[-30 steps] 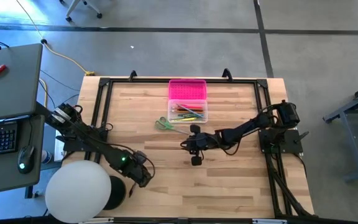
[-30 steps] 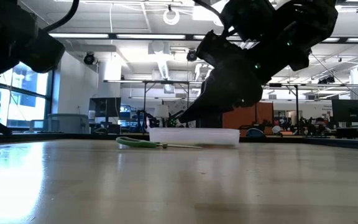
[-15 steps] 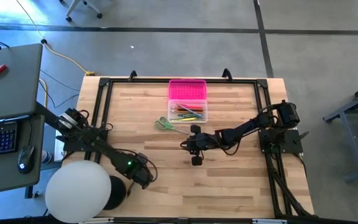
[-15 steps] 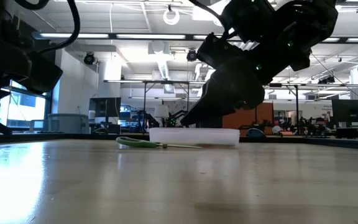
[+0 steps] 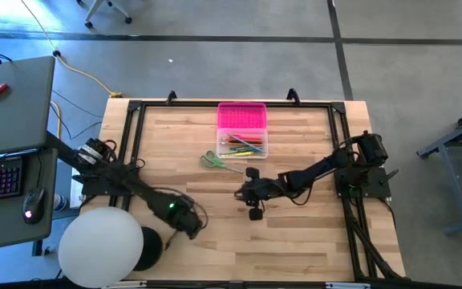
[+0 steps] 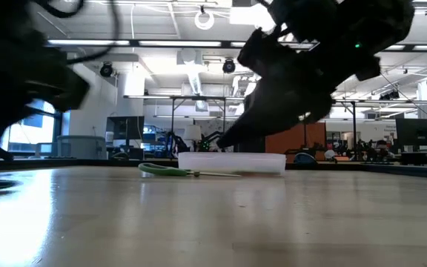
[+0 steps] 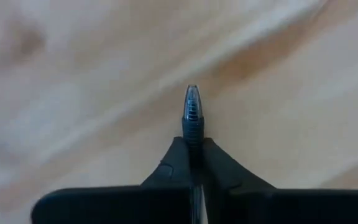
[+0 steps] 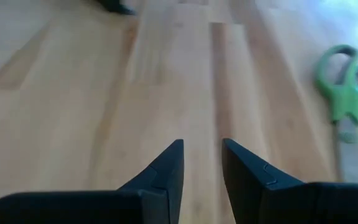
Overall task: Pick & place school supplies into a supply box
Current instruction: Put the black pen into the supply box
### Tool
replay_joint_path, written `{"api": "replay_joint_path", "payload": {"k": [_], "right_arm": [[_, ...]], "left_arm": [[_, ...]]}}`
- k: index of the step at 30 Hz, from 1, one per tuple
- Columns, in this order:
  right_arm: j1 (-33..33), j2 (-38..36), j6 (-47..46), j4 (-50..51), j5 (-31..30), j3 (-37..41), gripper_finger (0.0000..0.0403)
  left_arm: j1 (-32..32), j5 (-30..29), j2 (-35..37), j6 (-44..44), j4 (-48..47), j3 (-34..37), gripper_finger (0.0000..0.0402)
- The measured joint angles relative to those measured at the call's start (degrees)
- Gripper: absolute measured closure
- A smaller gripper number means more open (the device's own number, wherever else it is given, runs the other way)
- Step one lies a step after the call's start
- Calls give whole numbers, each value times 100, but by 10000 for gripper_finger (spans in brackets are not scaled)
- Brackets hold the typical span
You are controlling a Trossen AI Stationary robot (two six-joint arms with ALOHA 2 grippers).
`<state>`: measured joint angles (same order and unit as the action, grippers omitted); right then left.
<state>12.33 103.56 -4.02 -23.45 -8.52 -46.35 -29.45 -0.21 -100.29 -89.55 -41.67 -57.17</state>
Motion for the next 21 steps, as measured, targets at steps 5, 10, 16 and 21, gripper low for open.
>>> {"api": "replay_joint_path", "payload": {"k": [5,10,16,21], "right_arm": [[473,-276,20,532,-282,0,316],[985,-750,-145,1195,-1046,0,316],[1497,-1222,-416,1687,-1902,0,316],[1823,-1317,-670,1929,-2280,0,316]], "left_arm": [[733,-927,-50,1106,17,-327,346],[1535,-1342,-42,2646,-17,-1023,350],[2651,-1720,-33,4739,59,-2186,352],[3479,-1320,-13,6740,884,-2763,350]]}}
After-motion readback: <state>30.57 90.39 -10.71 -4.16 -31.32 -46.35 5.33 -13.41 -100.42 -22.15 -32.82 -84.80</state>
